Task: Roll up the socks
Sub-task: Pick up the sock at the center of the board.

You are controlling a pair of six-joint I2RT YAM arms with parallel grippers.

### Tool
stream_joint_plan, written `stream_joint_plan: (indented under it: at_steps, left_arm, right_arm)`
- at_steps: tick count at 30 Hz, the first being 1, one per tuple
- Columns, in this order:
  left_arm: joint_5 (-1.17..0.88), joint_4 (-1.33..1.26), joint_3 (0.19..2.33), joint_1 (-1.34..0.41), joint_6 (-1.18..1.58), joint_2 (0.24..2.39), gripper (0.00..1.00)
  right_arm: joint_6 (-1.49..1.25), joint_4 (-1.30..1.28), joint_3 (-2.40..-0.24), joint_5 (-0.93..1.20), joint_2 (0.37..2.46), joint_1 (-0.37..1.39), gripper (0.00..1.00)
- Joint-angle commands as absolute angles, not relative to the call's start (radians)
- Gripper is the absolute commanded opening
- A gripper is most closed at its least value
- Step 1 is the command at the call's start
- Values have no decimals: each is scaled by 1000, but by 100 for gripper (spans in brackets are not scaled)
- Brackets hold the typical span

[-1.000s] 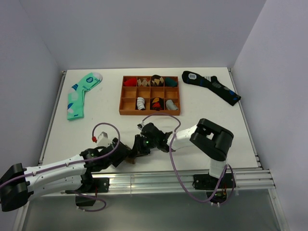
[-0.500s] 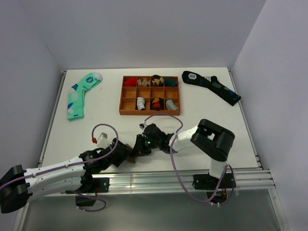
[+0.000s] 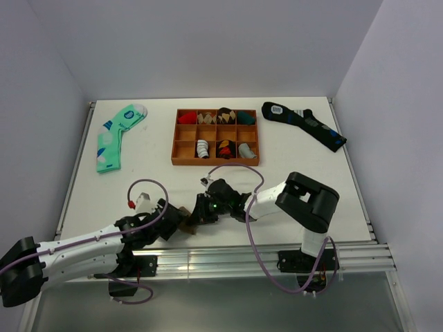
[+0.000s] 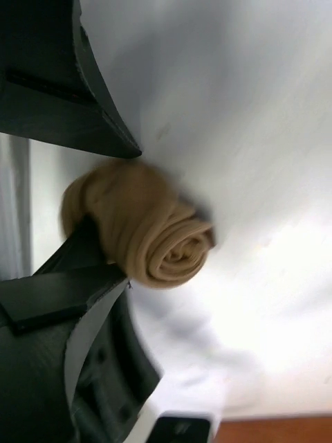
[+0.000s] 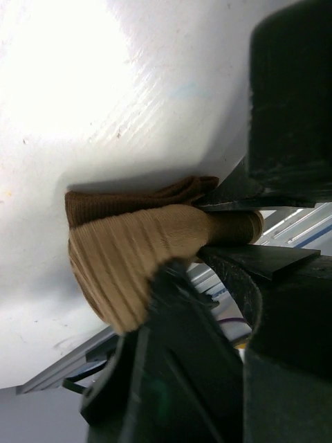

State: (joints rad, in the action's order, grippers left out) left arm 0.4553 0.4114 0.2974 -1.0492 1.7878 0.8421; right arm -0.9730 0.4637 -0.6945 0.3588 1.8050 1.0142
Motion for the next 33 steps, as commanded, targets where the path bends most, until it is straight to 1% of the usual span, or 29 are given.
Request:
stream_joint_plan:
  at_steps: [1,5,13,20,26,33]
  left_arm:
    - [549,531,265,-1026,1816,859,70]
    - [551,508,262,-1025,1793,874,73]
    - [512,423,279,-1023,1721,937,71]
    - [492,551,371,-1022,1652,862,73]
    - [472,603,419,-1023,1615,873,73]
    - [430,574,407,-1025,1592,755,72]
  right_arm:
    - [-861,173,-623,302,1867,1045,0]
    - [-861,179,-623,305,1870,1046,0]
    - [-861,175,-620,299,1878,1045,0]
    - [-865,169,-623,291,1881,1045,0]
    - [-867,146,-635,279,1887,1045,0]
    - [-865,138,-660,281,1899,1045,0]
